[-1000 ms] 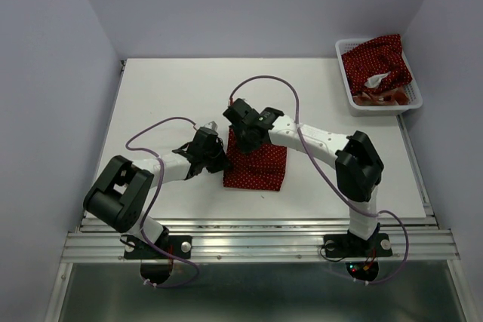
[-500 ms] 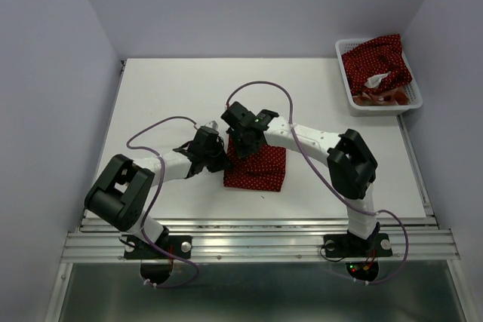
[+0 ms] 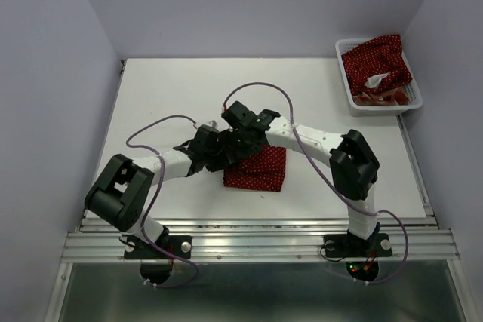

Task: Fold and stack the skirts
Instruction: Fold the skirt

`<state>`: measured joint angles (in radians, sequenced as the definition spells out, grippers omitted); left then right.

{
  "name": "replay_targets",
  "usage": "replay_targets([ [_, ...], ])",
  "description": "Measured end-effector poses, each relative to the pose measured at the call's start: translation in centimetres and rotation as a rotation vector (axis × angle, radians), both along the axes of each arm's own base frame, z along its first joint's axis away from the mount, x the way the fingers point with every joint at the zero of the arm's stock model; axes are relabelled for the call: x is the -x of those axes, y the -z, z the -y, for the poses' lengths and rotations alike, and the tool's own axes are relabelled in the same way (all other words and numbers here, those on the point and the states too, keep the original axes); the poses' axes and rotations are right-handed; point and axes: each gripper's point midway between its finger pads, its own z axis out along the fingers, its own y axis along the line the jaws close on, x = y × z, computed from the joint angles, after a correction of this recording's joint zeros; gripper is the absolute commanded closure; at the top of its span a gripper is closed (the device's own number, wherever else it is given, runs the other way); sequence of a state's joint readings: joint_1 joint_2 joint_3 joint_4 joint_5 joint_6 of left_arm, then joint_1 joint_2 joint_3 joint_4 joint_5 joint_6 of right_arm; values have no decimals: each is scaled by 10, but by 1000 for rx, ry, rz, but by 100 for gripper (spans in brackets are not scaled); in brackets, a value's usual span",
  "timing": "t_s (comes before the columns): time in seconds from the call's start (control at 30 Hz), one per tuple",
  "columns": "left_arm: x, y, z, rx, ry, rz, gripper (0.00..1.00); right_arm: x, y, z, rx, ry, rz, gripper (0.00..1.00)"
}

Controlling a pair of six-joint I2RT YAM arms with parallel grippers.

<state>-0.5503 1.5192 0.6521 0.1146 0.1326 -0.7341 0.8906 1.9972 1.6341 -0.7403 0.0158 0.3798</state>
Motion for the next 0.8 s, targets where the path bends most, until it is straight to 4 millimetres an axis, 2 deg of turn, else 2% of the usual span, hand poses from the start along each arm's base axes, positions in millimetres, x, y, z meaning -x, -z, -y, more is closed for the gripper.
replay_targets([
  [0.03, 0, 0, -1, -5, -3, -2, 74, 2, -2, 0, -7, -6, -3, 17],
  [0.1, 0, 1, -6, -23, -12, -9, 60, 8, -12, 0, -40, -36, -4, 0],
  [0.13, -1, -1, -7, -27, -12, -4, 60, 10, -20, 3, -53, -41, 6, 0],
  [0.23, -1, -8, -15, -47, -33, 5, 51, 20, -46, 11, -104, -64, 36, 0],
  [0.27, -1, -12, -18, -55, -42, 13, 42, 22, -53, 13, -119, -67, 47, 0],
  [0.43, -3, -39, -23, -58, -57, 58, 15, 23, -102, 29, -192, -28, 173, 0],
  [0.5, -7, -60, -22, -38, -60, 101, 1, 20, -120, 44, -204, 26, 245, 0],
  [0.6, -11, -100, -16, 21, -52, 189, 1, 13, -135, 69, -203, 115, 312, 0],
  [0.63, -12, -111, -14, 38, -48, 216, 1, 5, -140, 85, -204, 168, 337, 0],
  [0.7, -9, -138, 2, 86, -6, 281, 1, -9, -145, 111, -199, 255, 369, 0],
  [0.8, 3, -166, 35, 141, 100, 339, 1, -41, -149, 161, -160, 420, 419, 0],
])
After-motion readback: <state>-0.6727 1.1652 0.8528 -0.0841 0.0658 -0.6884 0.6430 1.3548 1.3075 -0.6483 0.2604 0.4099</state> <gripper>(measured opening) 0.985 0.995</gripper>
